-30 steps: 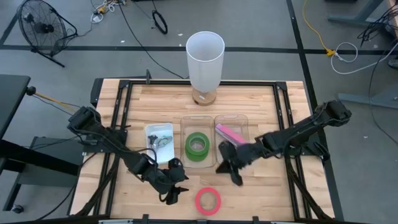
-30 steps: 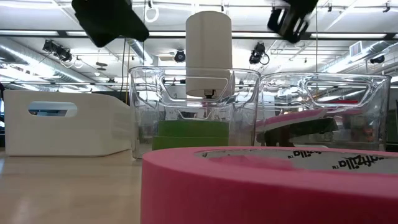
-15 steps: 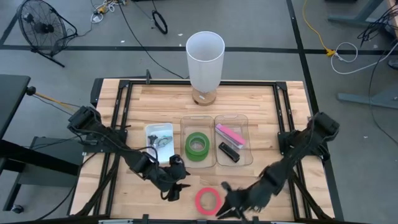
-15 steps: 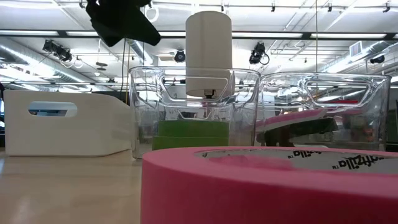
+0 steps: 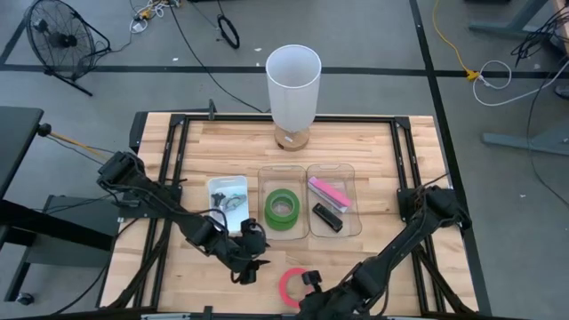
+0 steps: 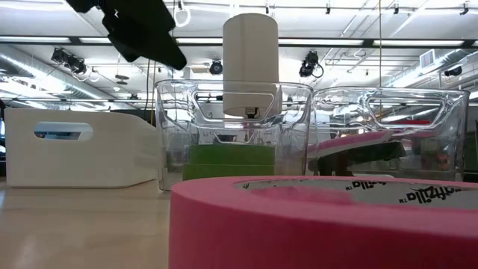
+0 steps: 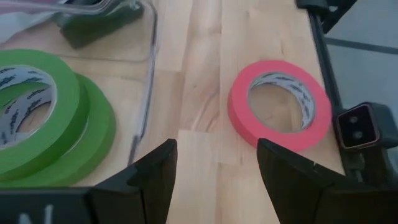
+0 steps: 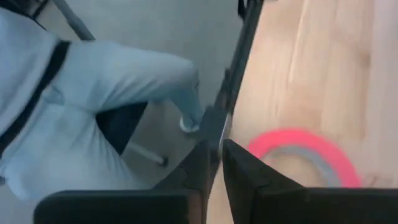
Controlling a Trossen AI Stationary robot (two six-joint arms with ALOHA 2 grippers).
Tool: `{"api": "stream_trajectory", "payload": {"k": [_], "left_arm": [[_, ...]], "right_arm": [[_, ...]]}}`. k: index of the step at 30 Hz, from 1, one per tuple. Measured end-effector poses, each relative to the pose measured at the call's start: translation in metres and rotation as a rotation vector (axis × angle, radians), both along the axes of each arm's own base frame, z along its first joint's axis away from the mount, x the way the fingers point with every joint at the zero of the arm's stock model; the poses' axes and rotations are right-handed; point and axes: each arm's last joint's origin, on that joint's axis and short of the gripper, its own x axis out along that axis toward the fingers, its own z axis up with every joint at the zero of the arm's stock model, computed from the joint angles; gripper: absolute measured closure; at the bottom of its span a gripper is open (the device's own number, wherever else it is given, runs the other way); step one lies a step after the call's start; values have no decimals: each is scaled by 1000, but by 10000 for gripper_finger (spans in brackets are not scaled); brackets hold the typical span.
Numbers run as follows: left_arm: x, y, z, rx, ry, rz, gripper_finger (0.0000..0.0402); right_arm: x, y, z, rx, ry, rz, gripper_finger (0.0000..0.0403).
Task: Pick and place Stapler, Stapler remover, tape
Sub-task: Put the pink tape into the left transparent bin
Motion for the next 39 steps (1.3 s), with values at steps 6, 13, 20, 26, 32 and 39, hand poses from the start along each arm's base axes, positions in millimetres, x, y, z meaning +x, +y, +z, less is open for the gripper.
{"api": "stream_trajectory", "payload": {"k": [6,13,20,26,32,39], "left_arm": [[-1,1,-1,9,14,1,177],[-1,1,-1,9,16,2,177],[-1,1,-2,11,19,2,177],[-1,1,-2,12,20,2,177],[-1,1,-2,11,24,5,177],[-2,1,-2,12,25,5,177]], "right_arm": [[3,-8,-16,-26,112,-56,324],[5,-10,-18,-39,120,-57,244],[8,-9,-30,-56,126,-62,192],[17,-12,-44,-79,138,-56,186],[22,-13,-63,-86,196,-59,185],[21,-11,-66,-74,211,-72,185]]}}
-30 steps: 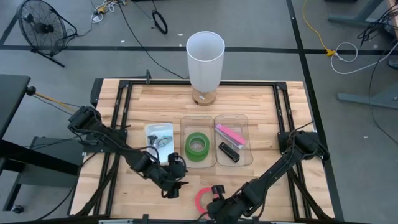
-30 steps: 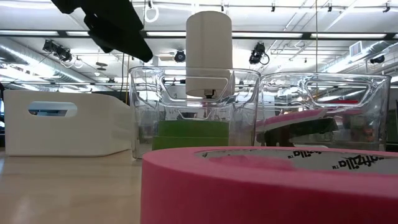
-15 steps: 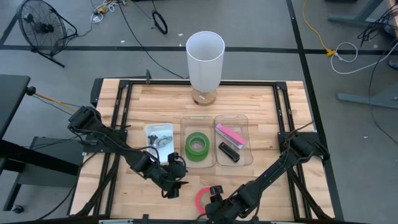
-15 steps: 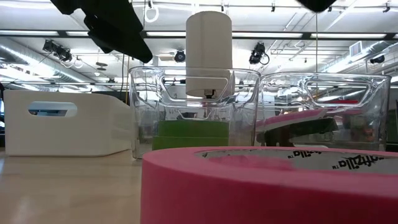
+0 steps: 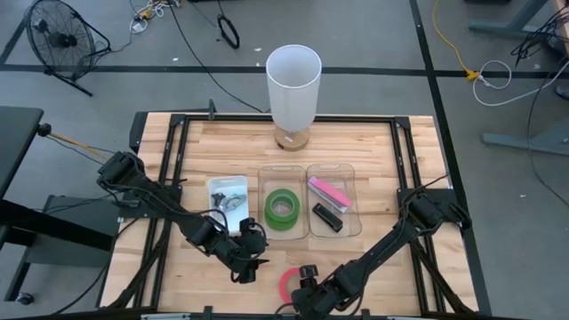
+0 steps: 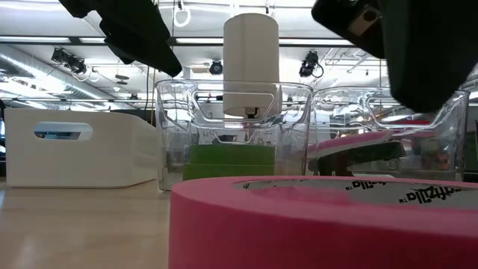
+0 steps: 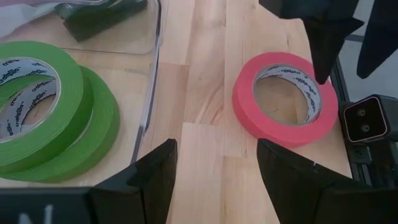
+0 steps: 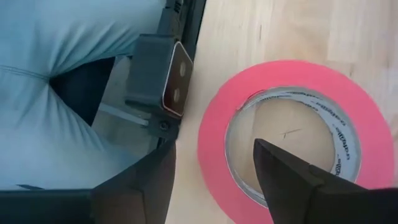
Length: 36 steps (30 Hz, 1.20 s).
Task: Pick and place Stapler, Stapler remover, tape
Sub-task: Put the pink tape into the left transparent bin
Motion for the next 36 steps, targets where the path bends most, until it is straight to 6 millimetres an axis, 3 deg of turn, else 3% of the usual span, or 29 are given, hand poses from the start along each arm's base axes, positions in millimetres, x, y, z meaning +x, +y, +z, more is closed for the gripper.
{"api": "stream_trajectory", "payload": {"k": [8,25,36], "left_arm": [[0,0,0,0,0,0,177],[0,0,0,-1,0,1,177],[0,0,0,0,-1,1,177]], "right_arm": [[-3,-1,-2,-43,-3,-23,185],[-15,-9,-37,19,55,-64,185],[-15,-11,-40,-39,26,-62,185]]}}
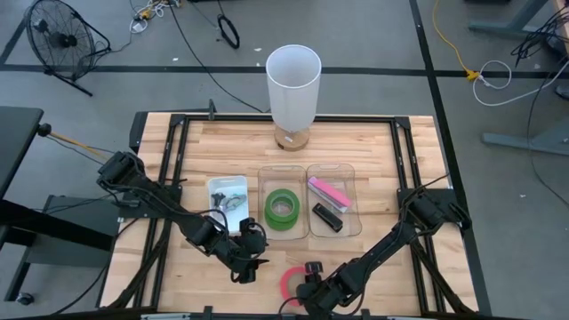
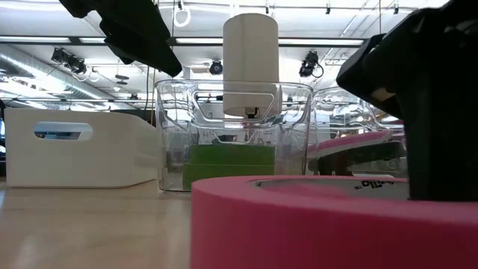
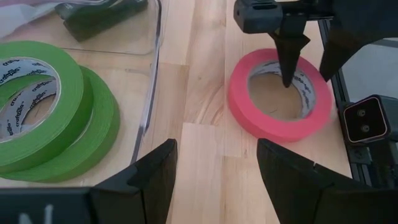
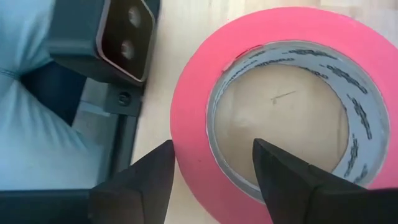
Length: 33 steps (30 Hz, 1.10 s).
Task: Pick and place Stapler, Stapler remover, tape
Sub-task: Put the pink tape into the left transparent bin
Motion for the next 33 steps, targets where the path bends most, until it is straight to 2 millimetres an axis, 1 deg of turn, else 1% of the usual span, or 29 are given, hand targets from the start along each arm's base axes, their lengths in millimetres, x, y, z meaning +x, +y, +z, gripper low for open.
{"api": "stream_trajectory", "payload": {"k": [7,10,13,17,18,22,25,29,33], "left_arm": [[0,0,0,0,0,0,177],[0,0,0,0,0,0,177],[0,0,0,0,0,0,177],[0,0,0,0,0,0,177],[0,0,0,0,0,0,177],[0,0,0,1,0,0,177],[0,0,0,1,0,0,177],[0,0,0,1,0,1,177],[0,0,0,1,0,1,177]], "right_arm": [[2,-7,-3,-59,-1,-33,187],[3,-10,-4,-73,-4,-45,204],[4,-10,-4,-56,7,-38,245],[4,-9,-3,-31,17,-19,332],[4,-9,-3,-23,18,-10,338],[5,-7,-3,-1,18,8,338],[6,-5,2,47,-1,30,338],[5,-4,18,77,-28,58,338],[3,-7,40,98,-75,70,338]]}}
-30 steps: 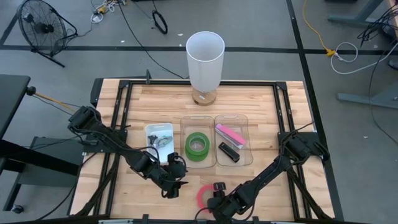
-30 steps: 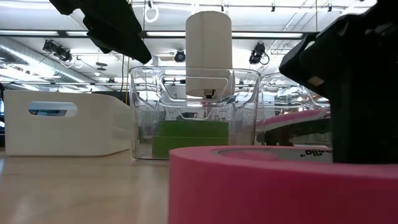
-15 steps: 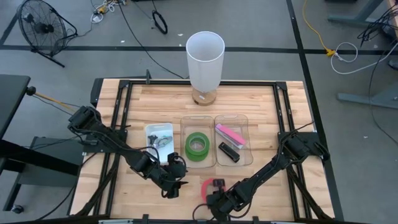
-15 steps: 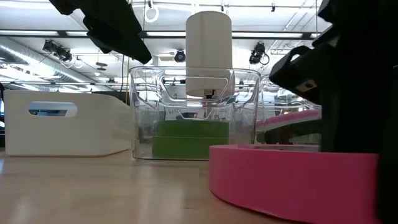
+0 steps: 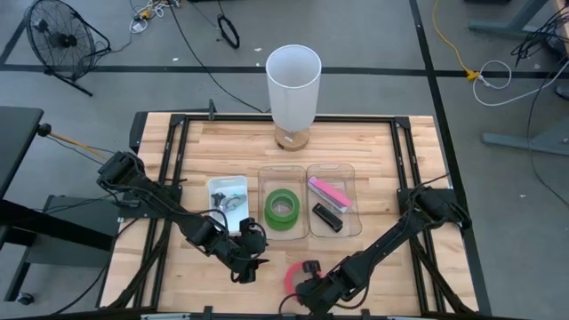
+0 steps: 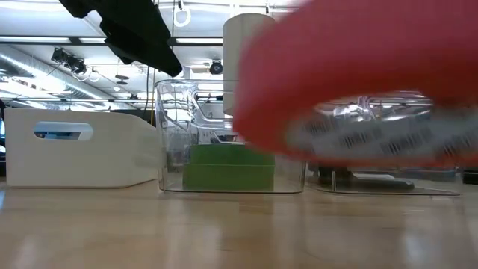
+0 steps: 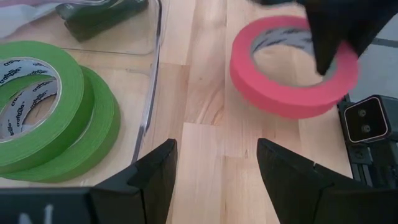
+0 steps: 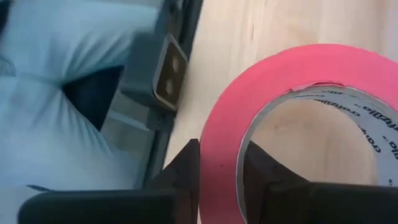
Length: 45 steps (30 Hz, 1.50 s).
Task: Pick and place Stapler, Stapler remover, tape
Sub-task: Put the pink tape into the left transparent bin
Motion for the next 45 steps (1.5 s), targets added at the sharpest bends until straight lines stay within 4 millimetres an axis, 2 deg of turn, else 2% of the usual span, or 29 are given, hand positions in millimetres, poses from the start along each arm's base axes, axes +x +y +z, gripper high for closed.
{"api": "stream_trajectory", "payload": {"k": [10,16,21,27,32,38,45], "left_arm": [[0,0,0,1,0,0,177],[0,0,0,1,0,0,177],[0,0,0,1,0,0,177],[0,0,0,7,0,-5,177],[0,0,0,8,0,-6,177],[-1,1,-1,16,10,-7,177],[-1,1,-1,18,13,-6,177]], "right_arm": [[-3,-17,52,29,-127,10,338],[4,-47,85,13,-218,-14,338],[20,-87,101,-8,-268,-82,338],[45,-146,105,9,-273,-155,338],[54,-185,102,-5,-235,-243,338],[55,-203,100,12,-192,-276,338],[54,-207,97,-21,-163,-300,338]]}}
